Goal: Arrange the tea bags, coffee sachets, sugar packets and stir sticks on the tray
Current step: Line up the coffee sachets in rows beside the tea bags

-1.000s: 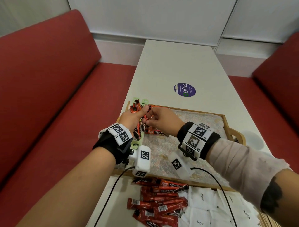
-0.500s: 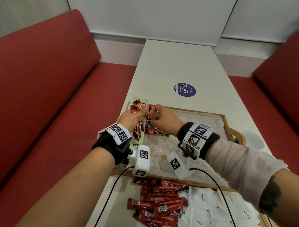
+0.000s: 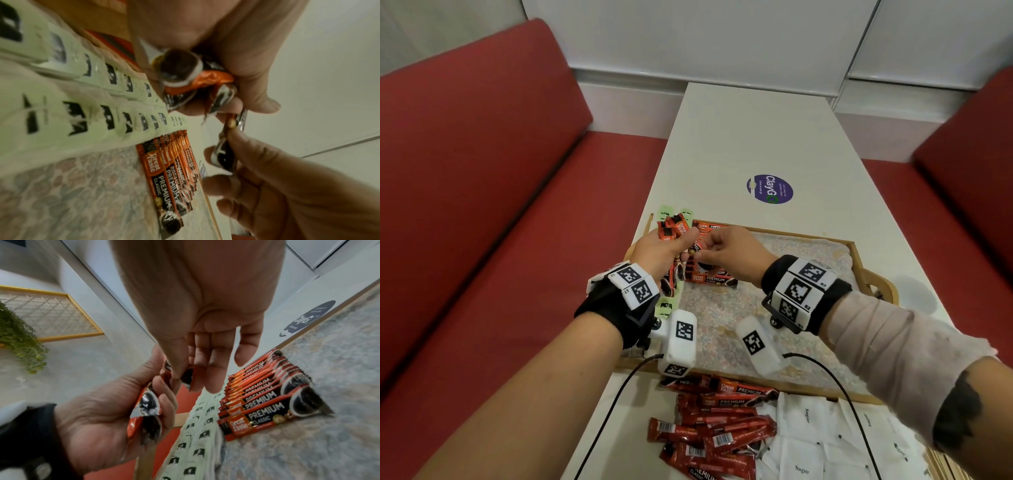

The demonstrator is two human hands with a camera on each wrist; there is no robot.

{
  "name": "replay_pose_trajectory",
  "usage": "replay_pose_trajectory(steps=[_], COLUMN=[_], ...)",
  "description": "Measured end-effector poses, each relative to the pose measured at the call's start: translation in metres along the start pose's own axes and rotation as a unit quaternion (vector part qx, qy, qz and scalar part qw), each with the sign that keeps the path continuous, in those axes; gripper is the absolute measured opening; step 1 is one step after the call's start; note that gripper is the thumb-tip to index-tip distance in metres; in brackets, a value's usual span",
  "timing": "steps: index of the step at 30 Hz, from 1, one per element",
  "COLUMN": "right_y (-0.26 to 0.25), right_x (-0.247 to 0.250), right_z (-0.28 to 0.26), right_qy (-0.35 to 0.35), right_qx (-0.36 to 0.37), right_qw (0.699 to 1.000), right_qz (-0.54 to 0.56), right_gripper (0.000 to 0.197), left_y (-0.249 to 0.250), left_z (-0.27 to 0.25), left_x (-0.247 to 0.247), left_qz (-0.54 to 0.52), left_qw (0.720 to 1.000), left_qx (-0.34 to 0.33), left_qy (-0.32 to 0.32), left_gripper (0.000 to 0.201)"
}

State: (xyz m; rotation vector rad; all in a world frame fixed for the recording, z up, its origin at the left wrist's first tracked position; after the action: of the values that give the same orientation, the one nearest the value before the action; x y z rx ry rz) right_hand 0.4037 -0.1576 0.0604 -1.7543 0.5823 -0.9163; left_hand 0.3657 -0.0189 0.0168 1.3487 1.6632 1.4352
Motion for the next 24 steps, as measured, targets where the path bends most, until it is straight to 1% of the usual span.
replay_pose_trajectory(steps=[2,4,6,10,12,14,16,18,20,24], right_y=[0.002,0.006,0.011,0.019,0.023,0.025,0.026,0.027,0.026,0.026], right_x=[0.006,0.012,0.016,0.014,0.012,0.009,0.006,0.005,0.004,0.005], right_z=[0.001,0.001,-0.001,-0.003,-0.004,-0.004,-0.004,-0.003,-0.002,0.0], right_qy=[0.021,0.032,0.027,0.0,-0.007,-0.007,-0.001,0.004,0.008,0.011], right_qx=[0.006,0.007,0.001,-0.027,-0.044,-0.047,-0.048,-0.053,-0.057,-0.056], right_qw=[0.998,0.991,0.983,0.957,0.941,0.93,0.922,0.916,0.912,0.91], right_qz=[-0.058,-0.128,-0.181,-0.29,-0.334,-0.364,-0.384,-0.397,-0.406,-0.41], right_gripper=[0.025,0.026,0.02,0.01,0.012,0.01,0.001,0.005,0.003,0.005], left_y=[0.002,0.005,0.005,0.005,0.004,0.003,0.003,0.003,0.002,0.0], left_z=[0.0,0.0,0.001,0.001,0.001,0.001,0.001,0.001,0.001,0.003], left_x=[0.003,0.007,0.01,0.013,0.014,0.013,0.013,0.013,0.013,0.012], left_qz=[-0.01,-0.029,-0.036,-0.045,-0.05,-0.06,-0.057,-0.055,-0.053,-0.054], left_qw=[1.0,0.999,0.999,0.998,0.998,0.998,0.998,0.998,0.998,0.998], left_qx=[0.008,0.008,0.014,0.019,0.026,0.032,0.032,0.032,0.034,0.036], left_qy=[0.008,0.018,0.026,0.027,0.023,0.018,0.018,0.02,0.022,0.023], left_gripper=[0.05,0.034,0.022,0.02,0.02,0.021,0.021,0.021,0.021,0.022])
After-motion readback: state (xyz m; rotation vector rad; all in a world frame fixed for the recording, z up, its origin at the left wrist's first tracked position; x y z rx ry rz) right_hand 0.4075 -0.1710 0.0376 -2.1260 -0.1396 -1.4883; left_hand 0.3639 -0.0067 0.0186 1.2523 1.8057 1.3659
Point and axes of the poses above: each hand's wrist, its own z-axis towards the middle knuckle, its own x-axis out of the back of the hand, y = z × x, the point moved 4 cm from there along z, towards the middle knuckle, and after that the axes turned 15 degrees about z, right-handed, at the moved point
